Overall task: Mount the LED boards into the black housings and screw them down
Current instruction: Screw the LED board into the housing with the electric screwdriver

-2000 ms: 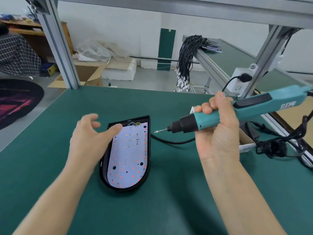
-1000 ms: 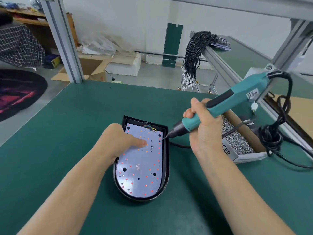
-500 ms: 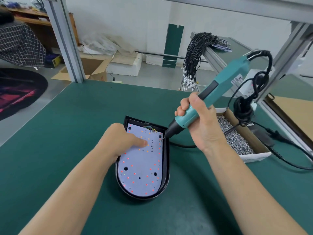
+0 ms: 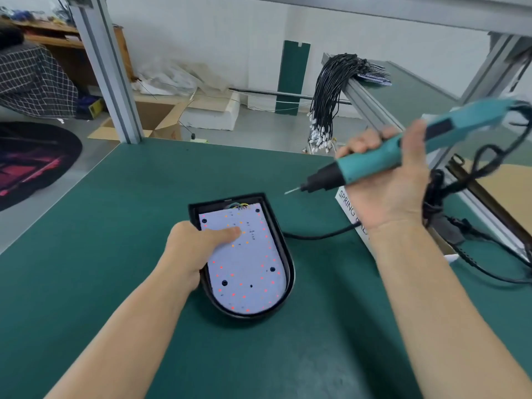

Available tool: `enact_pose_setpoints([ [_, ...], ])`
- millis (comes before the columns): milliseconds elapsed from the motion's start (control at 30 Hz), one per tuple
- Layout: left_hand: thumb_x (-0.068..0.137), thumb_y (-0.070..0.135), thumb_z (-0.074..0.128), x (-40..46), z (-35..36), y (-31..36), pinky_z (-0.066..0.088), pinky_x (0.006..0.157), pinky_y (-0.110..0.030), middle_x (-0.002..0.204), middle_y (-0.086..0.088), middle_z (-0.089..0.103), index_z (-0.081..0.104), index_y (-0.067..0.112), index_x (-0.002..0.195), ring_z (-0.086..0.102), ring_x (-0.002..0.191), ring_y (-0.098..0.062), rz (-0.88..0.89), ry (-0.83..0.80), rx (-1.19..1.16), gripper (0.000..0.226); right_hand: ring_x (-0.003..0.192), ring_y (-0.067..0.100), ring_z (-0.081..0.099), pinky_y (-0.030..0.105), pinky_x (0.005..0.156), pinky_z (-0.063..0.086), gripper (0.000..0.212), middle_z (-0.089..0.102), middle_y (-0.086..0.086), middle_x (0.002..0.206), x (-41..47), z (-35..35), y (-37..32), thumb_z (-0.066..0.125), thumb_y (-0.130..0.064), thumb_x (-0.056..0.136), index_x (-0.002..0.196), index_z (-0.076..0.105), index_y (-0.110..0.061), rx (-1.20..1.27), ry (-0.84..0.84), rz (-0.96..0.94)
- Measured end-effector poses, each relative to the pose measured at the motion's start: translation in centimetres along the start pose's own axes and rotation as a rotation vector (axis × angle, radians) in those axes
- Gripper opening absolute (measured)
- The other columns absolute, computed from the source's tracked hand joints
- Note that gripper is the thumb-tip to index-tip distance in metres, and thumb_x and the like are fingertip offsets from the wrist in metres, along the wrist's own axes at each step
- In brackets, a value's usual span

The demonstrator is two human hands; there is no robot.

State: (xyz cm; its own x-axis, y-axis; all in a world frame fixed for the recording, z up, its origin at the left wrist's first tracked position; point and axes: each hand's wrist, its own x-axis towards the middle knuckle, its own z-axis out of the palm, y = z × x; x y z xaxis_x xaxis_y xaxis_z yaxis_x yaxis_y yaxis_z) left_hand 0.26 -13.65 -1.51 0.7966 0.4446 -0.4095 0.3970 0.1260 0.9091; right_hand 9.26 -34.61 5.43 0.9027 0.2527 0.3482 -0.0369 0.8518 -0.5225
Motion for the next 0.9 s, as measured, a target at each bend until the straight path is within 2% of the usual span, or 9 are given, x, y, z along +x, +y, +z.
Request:
enact_pose_setpoints([
  [67, 0.078, 0.007, 0.076, -0.3, 0.6, -0.7, 0.055, 0.084, -0.048, 0.104, -0.018, 0.071, 0.062, -0.002, 0.11, 0.069, 0.089, -0.031, -0.013, 0.016, -0.103, 0.036, 0.059, 0.013, 0.048, 0.029, 0.071, 0.044, 0.056, 0.053, -0.003, 0.063, -0.3, -0.1, -2.2, 0.092, -0.04, 0.039, 0.07, 0.051, -0.018, -0.023, 0.064, -0.1],
  [167, 0.074, 0.013, 0.08, -0.7, 0.5, -1.2, 0.048, 0.097, -0.05, 0.12, -0.01, 0.064, 0.047, 0.007, 0.127, 0.063, 0.105, -0.029, 0.036, 0.006, -0.082, 0.062, 0.06, 0.012, 0.047, 0.028, 0.071, 0.044, 0.055, 0.052, -0.005, 0.063, -1.5, -0.7, -5.4, 0.092, -0.043, 0.04, 0.07, 0.051, -0.02, -0.151, 0.119, -0.189],
  [267, 0.068, 0.023, 0.084, -2.0, 0.3, -0.5, 0.034, 0.102, -0.04, 0.146, -0.005, 0.034, 0.025, 0.015, 0.144, 0.041, 0.123, -0.023, 0.24, 0.224, 0.262, 0.097, 0.058, 0.01, 0.049, 0.026, 0.069, 0.044, 0.048, 0.052, -0.006, 0.062, -2.8, -1.3, -8.3, 0.089, -0.043, 0.048, 0.069, 0.052, -0.021, -0.219, 0.144, -0.245],
  [300, 0.071, 0.023, 0.081, -2.5, 0.5, -0.2, 0.03, 0.103, -0.041, 0.147, -0.005, 0.029, 0.026, 0.016, 0.145, 0.034, 0.127, -0.023, 0.383, 0.342, 0.44, 0.092, 0.058, 0.01, 0.049, 0.025, 0.067, 0.044, 0.047, 0.052, -0.007, 0.062, -3.1, -1.5, -9.1, 0.087, -0.045, 0.05, 0.068, 0.052, -0.021, -0.23, 0.153, -0.251],
  [367, 0.077, 0.02, 0.074, -3.5, 2.5, 0.9, 0.026, 0.099, -0.039, 0.133, 0.0, 0.043, 0.048, 0.018, 0.13, 0.033, 0.125, -0.022, 0.77, 0.458, 0.624, 0.059, 0.057, 0.009, 0.047, 0.023, 0.064, 0.042, 0.046, 0.05, -0.008, 0.061, -3.6, -1.7, -10.0, 0.084, -0.049, 0.049, 0.068, 0.051, -0.022, -0.245, 0.177, -0.244],
  [467, 0.085, 0.014, 0.066, -3.5, 8.6, 4.1, 0.039, 0.093, -0.038, 0.1, 0.006, 0.065, 0.071, 0.019, 0.095, 0.053, 0.105, -0.023, 0.958, 0.082, 0.572, 0.012, 0.053, 0.008, 0.044, 0.021, 0.058, 0.041, 0.052, 0.047, -0.009, 0.058, -4.4, -1.8, -10.3, 0.085, -0.054, 0.043, 0.068, 0.05, -0.023, -0.256, 0.208, -0.191],
  [600, 0.086, 0.016, 0.064, -0.9, 17.5, 7.3, 0.049, 0.09, -0.034, 0.095, 0.001, 0.072, 0.076, 0.02, 0.092, 0.063, 0.095, -0.021, 0.823, -0.357, 0.83, 0.014, 0.051, 0.007, 0.039, 0.02, 0.055, 0.04, 0.056, 0.044, -0.009, 0.057, -5.7, -2.3, -10.0, 0.088, -0.053, 0.043, 0.07, 0.048, -0.024, -0.263, 0.202, -0.119],
  [800, 0.089, 0.011, 0.046, 1.9, 24.5, 6.2, 0.027, 0.101, -0.04, 0.126, 0.005, 0.063, 0.067, 0.025, 0.094, 0.059, 0.106, -0.022, 0.923, -0.442, 1.304, 0.025, 0.05, 0.008, 0.039, 0.021, 0.053, 0.042, 0.055, 0.042, -0.008, 0.058, -6.6, -3.1, -9.7, 0.088, -0.052, 0.045, 0.069, 0.049, -0.022, -0.286, 0.23, -0.097],
  [900, 0.087, 0.006, 0.045, 2.2, 25.3, 5.8, 0.023, 0.1, -0.041, 0.135, 0.004, 0.057, 0.062, 0.021, 0.089, 0.059, 0.104, -0.02, 0.979, -0.43, 1.409, 0.023, 0.051, 0.008, 0.039, 0.021, 0.054, 0.041, 0.042, 0.042, -0.008, 0.058, -6.8, -3.7, -9.9, 0.082, -0.047, 0.06, 0.069, 0.05, -0.023, -0.303, 0.275, -0.098],
])
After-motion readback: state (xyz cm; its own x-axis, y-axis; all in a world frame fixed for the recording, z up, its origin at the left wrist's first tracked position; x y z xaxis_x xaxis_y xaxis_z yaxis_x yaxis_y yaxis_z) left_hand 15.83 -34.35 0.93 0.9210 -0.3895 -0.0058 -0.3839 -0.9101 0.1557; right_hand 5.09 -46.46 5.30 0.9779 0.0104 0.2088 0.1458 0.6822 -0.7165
